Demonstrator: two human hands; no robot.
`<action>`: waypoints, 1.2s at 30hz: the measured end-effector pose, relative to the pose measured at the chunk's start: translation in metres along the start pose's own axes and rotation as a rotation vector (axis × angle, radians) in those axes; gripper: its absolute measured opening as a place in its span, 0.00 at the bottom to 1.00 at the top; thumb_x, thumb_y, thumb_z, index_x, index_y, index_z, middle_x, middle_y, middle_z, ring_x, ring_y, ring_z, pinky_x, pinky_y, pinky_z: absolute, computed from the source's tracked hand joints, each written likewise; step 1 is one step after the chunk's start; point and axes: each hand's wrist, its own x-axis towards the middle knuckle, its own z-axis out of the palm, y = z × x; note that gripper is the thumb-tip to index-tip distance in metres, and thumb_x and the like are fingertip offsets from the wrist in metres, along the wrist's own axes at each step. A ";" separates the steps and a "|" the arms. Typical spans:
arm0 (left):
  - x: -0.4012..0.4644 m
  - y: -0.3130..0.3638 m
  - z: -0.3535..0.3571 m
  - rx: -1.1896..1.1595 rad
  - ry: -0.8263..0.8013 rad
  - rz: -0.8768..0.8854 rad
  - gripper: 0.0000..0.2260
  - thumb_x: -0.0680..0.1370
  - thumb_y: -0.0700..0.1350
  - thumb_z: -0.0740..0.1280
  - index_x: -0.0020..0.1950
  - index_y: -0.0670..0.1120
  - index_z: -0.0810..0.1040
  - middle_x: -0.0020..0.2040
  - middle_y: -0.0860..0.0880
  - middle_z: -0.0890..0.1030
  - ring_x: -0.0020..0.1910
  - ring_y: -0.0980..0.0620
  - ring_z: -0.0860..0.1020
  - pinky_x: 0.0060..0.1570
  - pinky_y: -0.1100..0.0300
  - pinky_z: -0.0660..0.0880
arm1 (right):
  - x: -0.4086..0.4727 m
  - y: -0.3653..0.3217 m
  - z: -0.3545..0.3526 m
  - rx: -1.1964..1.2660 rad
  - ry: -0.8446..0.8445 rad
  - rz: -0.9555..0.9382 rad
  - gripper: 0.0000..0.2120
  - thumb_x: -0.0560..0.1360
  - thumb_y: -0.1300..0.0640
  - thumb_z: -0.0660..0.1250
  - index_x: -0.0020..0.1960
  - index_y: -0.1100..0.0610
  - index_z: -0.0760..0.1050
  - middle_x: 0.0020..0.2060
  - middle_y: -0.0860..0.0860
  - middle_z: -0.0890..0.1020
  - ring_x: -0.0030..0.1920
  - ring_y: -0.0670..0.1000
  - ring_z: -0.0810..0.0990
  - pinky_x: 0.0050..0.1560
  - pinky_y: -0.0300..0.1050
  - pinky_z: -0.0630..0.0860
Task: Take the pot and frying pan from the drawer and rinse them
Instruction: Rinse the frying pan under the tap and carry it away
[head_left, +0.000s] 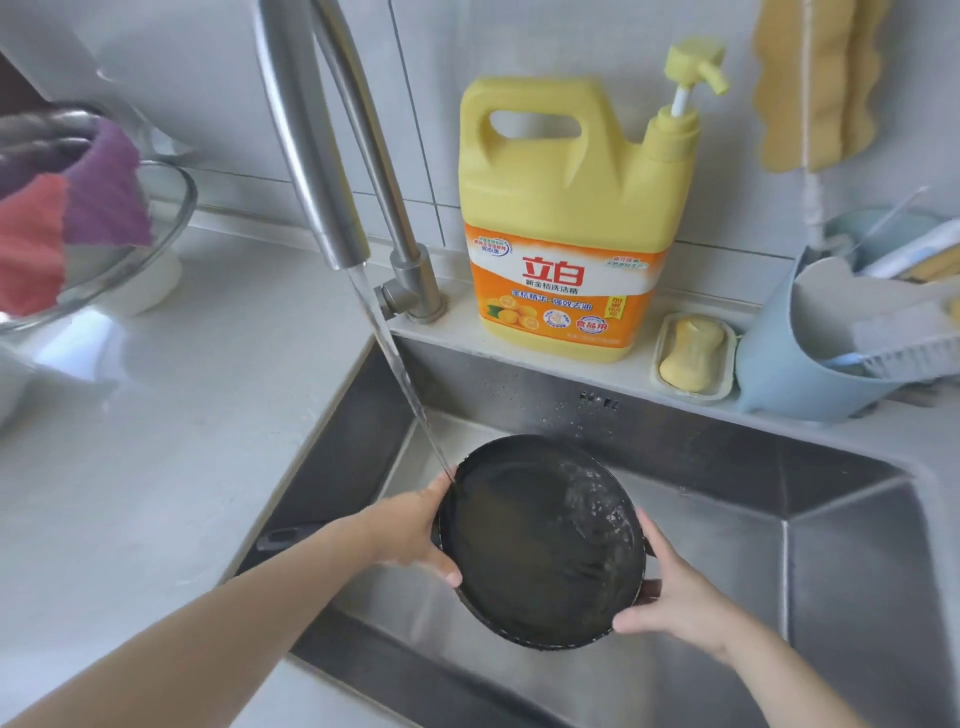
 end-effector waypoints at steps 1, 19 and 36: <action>-0.007 0.004 -0.007 0.004 0.006 0.006 0.59 0.62 0.58 0.80 0.78 0.61 0.39 0.68 0.55 0.74 0.67 0.51 0.72 0.66 0.56 0.68 | -0.006 -0.005 -0.001 0.011 0.004 -0.008 0.64 0.60 0.72 0.77 0.77 0.35 0.44 0.65 0.38 0.72 0.49 0.54 0.85 0.51 0.47 0.80; -0.149 0.034 -0.124 0.276 0.309 -0.005 0.58 0.59 0.62 0.77 0.75 0.65 0.37 0.60 0.56 0.77 0.59 0.48 0.76 0.58 0.53 0.72 | -0.067 -0.122 0.052 0.032 0.047 -0.289 0.65 0.59 0.68 0.79 0.74 0.29 0.41 0.62 0.44 0.78 0.53 0.51 0.84 0.60 0.54 0.78; -0.158 0.020 -0.111 -0.362 -0.082 0.222 0.43 0.69 0.40 0.78 0.76 0.58 0.57 0.67 0.59 0.76 0.67 0.59 0.74 0.69 0.56 0.68 | -0.115 -0.203 0.002 -0.290 -0.006 -0.306 0.55 0.56 0.56 0.84 0.72 0.31 0.57 0.62 0.40 0.79 0.61 0.45 0.79 0.66 0.52 0.73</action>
